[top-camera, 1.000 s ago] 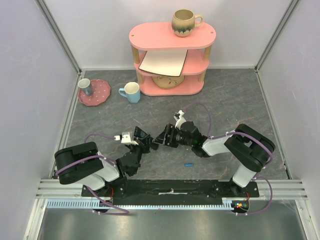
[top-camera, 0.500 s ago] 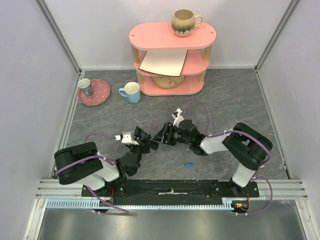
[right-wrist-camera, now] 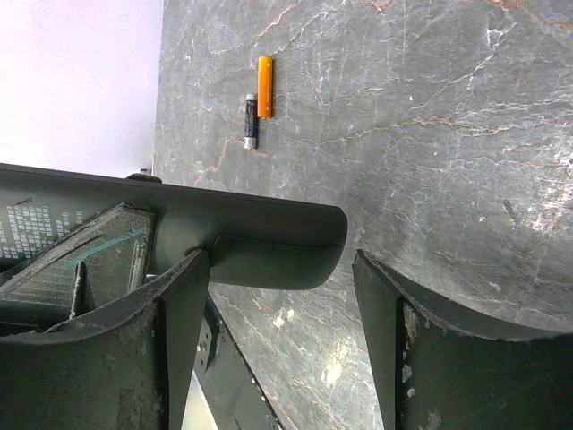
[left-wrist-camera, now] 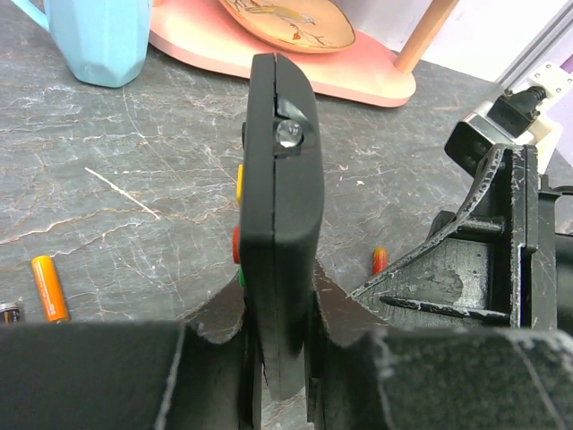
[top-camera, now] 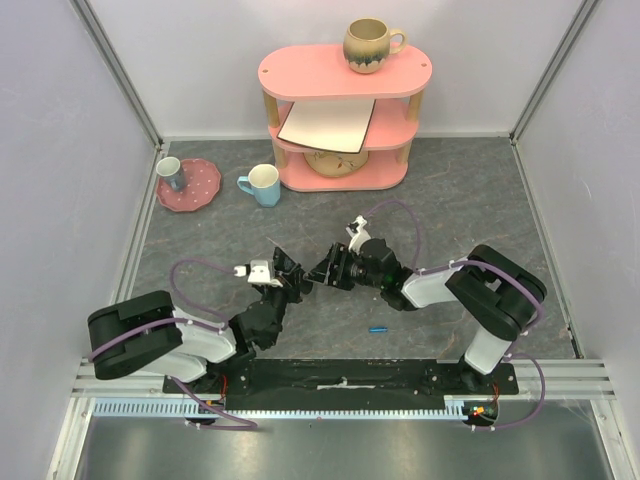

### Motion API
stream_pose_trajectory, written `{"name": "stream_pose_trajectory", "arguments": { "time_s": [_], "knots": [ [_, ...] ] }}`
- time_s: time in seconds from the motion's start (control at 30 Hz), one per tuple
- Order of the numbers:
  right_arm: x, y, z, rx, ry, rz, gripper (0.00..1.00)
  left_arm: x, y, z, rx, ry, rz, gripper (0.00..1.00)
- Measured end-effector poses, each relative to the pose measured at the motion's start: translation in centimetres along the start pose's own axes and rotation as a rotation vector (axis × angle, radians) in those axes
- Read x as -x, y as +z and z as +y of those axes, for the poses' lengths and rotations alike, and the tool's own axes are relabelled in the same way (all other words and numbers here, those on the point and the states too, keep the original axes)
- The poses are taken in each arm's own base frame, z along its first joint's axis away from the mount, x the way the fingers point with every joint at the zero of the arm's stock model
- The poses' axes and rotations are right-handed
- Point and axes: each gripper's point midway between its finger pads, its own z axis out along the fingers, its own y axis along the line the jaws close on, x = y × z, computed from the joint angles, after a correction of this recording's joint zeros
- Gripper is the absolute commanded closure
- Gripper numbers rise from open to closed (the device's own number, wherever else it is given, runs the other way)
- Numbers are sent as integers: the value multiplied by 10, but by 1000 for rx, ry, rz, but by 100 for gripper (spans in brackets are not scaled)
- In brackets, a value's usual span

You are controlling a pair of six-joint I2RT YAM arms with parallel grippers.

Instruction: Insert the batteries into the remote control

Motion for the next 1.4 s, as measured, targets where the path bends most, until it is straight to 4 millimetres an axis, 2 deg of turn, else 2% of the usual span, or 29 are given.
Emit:
{"name": "stream_pose_trajectory", "arguments": {
  "time_s": [0.33,0.7,0.93,1.4],
  "knots": [
    [-2,-1,-11,-15,11,-4,27,-12,6,-5,25,131,75,98],
    [-1,-2,-13,30,35,-20,26,-22,9,-9,62,255,163,98],
    [-11,-1,-23,30,63,3,26,-23,10,-8,83,251,168,98],
    [-8,-2,-21,39,77,-17,27,-23,10,-8,93,208,167,98]
  ]
}}
